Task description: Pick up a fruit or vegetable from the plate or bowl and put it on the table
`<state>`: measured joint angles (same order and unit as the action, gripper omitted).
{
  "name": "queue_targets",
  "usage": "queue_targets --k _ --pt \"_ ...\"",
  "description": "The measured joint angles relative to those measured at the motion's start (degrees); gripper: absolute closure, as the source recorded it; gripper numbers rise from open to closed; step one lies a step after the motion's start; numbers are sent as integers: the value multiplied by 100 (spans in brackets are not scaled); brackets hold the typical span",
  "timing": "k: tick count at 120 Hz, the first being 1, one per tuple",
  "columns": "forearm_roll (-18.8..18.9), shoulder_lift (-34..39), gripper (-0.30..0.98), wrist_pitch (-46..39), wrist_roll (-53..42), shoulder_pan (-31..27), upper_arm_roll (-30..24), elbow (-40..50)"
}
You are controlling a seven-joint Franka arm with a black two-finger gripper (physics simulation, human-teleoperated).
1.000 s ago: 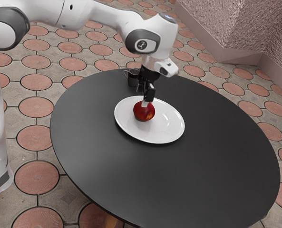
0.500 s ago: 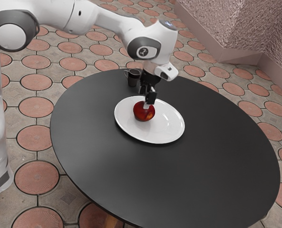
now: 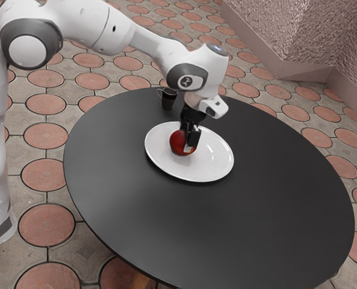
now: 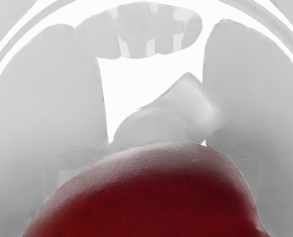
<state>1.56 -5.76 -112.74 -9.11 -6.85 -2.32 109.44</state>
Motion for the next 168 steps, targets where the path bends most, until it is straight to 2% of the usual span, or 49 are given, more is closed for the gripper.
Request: queue_targets --k 13,23,37,55,68,72,89,124,150,168 --pt "-14 -64 3 -23 -17 -12 -2 1" --pt "-11 -66 15 -29 -24 -14 1 -4" --pt "16 -21 25 -10 -15 -15 -1 -16" --pt "36 243 30 137 5 -18 -12 -56" --pt "9 579 44 299 32 -110 -125 -81" --pt "-7 671 38 350 38 -77 -100 -88" --pt "-121 927 39 562 65 -267 -479 -212" --pt "-298 971 40 747 192 106 -1428 -524" --pt "-304 765 39 705 378 135 -1993 -851" --pt "-252 222 38 525 521 403 -2169 -1128"
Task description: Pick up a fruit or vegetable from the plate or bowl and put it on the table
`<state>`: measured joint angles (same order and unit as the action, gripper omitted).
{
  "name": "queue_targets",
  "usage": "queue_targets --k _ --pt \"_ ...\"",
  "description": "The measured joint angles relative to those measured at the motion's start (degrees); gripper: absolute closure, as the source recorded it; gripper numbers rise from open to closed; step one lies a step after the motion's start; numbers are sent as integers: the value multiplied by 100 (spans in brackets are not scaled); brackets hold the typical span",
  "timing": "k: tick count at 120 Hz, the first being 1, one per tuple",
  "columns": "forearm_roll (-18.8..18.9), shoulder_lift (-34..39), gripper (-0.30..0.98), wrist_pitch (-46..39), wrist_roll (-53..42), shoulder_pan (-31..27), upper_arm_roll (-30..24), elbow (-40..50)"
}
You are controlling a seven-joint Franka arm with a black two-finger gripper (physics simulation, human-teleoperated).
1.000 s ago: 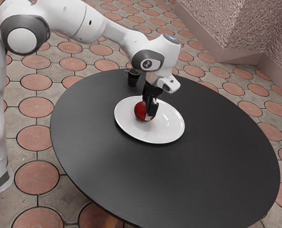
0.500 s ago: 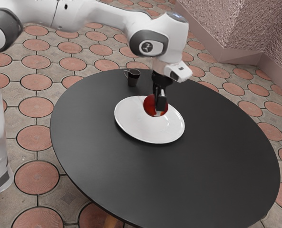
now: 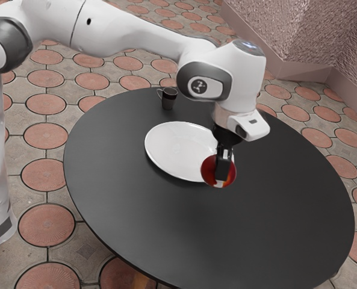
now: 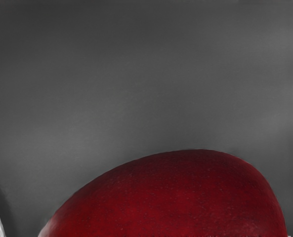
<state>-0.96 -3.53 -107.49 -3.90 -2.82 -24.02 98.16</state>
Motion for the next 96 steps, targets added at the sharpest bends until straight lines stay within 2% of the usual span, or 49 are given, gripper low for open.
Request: queue_targets --k 9,16,30,45,96 --pt "43 -227 38 -88 72 42 -4 -130" --pt "53 -335 26 -144 119 -26 14 -158" --pt "40 -423 20 -228 192 -99 27 -171" --pt "-2 -439 8 -279 246 -64 21 -172" --pt "-35 -465 1 -295 347 -75 35 -185"
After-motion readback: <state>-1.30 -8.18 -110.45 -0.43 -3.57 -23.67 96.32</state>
